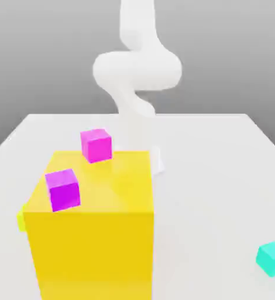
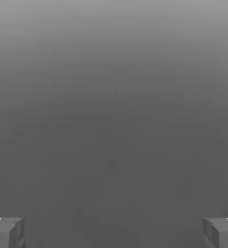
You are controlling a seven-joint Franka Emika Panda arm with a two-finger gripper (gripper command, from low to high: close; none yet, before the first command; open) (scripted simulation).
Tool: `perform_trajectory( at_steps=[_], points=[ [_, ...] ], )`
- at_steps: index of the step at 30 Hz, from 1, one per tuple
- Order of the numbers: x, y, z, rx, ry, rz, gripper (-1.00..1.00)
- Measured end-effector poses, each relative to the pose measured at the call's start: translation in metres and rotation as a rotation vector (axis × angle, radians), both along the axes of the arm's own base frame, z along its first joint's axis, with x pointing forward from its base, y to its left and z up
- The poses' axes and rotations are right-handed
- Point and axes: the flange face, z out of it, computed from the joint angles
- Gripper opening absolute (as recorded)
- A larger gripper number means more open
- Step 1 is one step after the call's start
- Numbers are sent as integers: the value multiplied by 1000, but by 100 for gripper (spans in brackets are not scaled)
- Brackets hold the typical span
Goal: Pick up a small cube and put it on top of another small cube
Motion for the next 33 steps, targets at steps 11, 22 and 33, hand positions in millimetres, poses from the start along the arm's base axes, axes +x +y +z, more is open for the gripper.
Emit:
perform_trajectory(
  at_steps=[11,22,33],
  points=[
    [95,106,-177,-104,282,88,0],
    [86,216,-371,-145,546,250,0],
    [32,275,-537,-119,726,357,0]
  ],
)
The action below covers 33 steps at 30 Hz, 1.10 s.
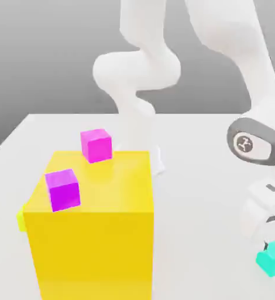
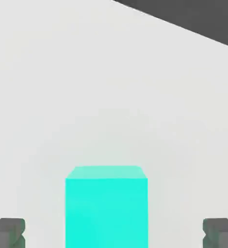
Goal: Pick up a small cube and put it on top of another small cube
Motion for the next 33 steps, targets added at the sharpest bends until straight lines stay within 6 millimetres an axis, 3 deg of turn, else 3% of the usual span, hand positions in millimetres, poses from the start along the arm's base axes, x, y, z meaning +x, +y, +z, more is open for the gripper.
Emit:
perform_trajectory(
  at_steps=[1,7,13,17,20,23,28,33],
  points=[
    [-1,0,-9,-1,1,1,-100],
    [-1,0,-14,0,0,2,-100],
    [6,-5,46,-11,4,-7,-100],
    [51,-74,91,-94,11,-139,-100],
    [74,-136,135,-128,29,-263,-100],
    [86,-212,183,-123,61,-412,-100],
    [68,-302,265,-28,121,-574,-100],
    [21,-381,339,164,174,-683,-100]
  ],
)
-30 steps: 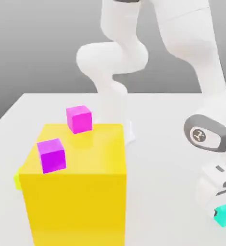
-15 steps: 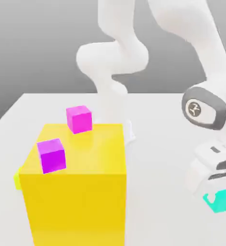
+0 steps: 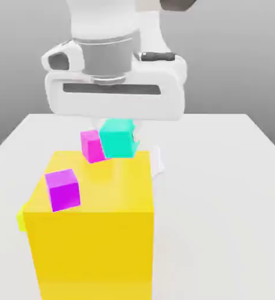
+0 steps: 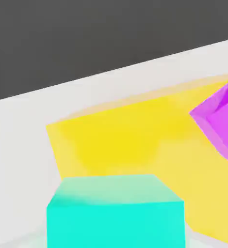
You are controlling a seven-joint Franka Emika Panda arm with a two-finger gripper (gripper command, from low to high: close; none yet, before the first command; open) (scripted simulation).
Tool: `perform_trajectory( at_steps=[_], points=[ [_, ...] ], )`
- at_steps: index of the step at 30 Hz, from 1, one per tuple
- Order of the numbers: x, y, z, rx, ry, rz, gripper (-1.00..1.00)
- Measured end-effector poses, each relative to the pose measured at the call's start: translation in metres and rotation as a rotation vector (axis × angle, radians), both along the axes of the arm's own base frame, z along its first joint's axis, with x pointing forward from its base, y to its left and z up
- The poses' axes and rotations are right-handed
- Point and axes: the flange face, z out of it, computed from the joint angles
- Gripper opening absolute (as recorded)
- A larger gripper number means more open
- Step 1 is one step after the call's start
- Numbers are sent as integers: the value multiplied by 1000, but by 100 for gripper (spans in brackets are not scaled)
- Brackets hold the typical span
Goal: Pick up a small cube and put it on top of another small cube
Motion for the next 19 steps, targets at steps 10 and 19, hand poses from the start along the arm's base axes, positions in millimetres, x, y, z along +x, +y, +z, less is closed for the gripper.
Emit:
perform_trajectory(
  at_steps=[10,19],
  points=[
    [-104,-6,-2,-162,-58,-269,-100],
    [-121,-5,-68,-218,-70,-329,100]
  ],
)
